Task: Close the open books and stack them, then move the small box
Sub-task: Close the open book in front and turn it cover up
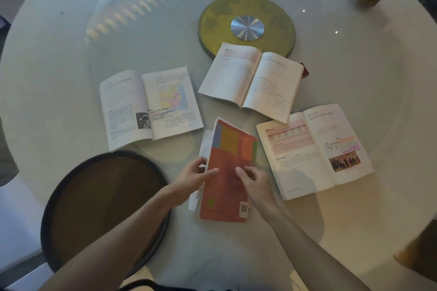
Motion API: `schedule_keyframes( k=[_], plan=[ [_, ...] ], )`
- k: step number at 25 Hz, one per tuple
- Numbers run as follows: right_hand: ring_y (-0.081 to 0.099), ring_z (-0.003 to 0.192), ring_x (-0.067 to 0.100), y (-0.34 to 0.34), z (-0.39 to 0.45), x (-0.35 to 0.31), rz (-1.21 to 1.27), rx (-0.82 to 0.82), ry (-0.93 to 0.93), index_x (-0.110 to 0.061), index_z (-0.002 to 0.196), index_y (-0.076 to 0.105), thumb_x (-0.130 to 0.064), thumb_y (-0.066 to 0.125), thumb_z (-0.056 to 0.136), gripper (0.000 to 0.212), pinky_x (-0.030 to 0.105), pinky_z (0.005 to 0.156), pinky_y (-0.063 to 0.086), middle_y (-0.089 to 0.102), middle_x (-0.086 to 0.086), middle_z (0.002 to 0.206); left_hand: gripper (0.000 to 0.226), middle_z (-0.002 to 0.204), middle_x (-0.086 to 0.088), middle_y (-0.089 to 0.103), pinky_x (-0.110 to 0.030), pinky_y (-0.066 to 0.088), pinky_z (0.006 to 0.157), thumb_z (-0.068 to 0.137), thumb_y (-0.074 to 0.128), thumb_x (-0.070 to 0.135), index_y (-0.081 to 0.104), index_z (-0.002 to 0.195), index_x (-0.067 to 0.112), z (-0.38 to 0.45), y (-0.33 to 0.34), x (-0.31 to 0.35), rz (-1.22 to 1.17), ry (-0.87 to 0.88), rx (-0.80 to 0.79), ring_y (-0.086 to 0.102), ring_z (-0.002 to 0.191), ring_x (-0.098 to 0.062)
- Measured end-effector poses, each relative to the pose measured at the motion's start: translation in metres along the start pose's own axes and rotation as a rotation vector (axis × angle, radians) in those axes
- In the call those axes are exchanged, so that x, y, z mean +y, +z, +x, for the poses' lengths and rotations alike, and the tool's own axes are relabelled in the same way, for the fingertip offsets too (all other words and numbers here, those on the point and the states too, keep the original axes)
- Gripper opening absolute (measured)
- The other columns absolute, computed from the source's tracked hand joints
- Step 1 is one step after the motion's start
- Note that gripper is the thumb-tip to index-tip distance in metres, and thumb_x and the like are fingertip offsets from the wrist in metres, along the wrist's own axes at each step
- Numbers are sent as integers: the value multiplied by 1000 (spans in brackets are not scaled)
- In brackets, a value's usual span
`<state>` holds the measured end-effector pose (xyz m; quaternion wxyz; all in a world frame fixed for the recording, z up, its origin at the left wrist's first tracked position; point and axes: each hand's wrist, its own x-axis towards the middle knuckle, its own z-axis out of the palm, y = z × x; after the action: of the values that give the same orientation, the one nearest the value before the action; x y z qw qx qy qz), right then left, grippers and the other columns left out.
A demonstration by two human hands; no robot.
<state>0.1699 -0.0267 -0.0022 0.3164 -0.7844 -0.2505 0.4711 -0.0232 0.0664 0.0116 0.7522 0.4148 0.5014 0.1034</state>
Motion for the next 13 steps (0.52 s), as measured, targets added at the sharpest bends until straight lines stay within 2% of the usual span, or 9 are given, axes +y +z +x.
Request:
schedule_keyframes(
  k=[3,8,11,13],
  plan=[
    [78,100,16,8,-9,-18,152,-109,21,-22,114,76,-65,72,86,52,38,90,65,80,-3,110,43,123,-25,70,-59,53,100,90,77,17,61,129,11,-12,21,-6,-10,56,-49,68,113,-44],
    [77,99,11,8,-15,-36,72,-130,19,-26,115,70,-71,76,75,61,39,87,65,78,-9,108,47,126,-17,68,-55,55,99,83,82,32,66,127,27,-21,36,-15,-44,74,-115,69,115,-37],
    [77,92,8,8,-15,-37,-4,-123,-22,-27,113,71,-66,75,76,54,31,79,61,79,-10,102,50,131,-13,65,-42,59,95,85,78,41,64,133,35,-21,37,-22,-25,95,-160,70,116,-26],
    [77,90,13,10,-12,-35,4,-117,-13,-23,109,74,-59,73,84,44,33,78,62,80,-6,98,60,135,-6,61,-40,59,95,79,82,44,60,135,40,-22,37,-30,-28,91,-132,70,116,-23]
  ],
)
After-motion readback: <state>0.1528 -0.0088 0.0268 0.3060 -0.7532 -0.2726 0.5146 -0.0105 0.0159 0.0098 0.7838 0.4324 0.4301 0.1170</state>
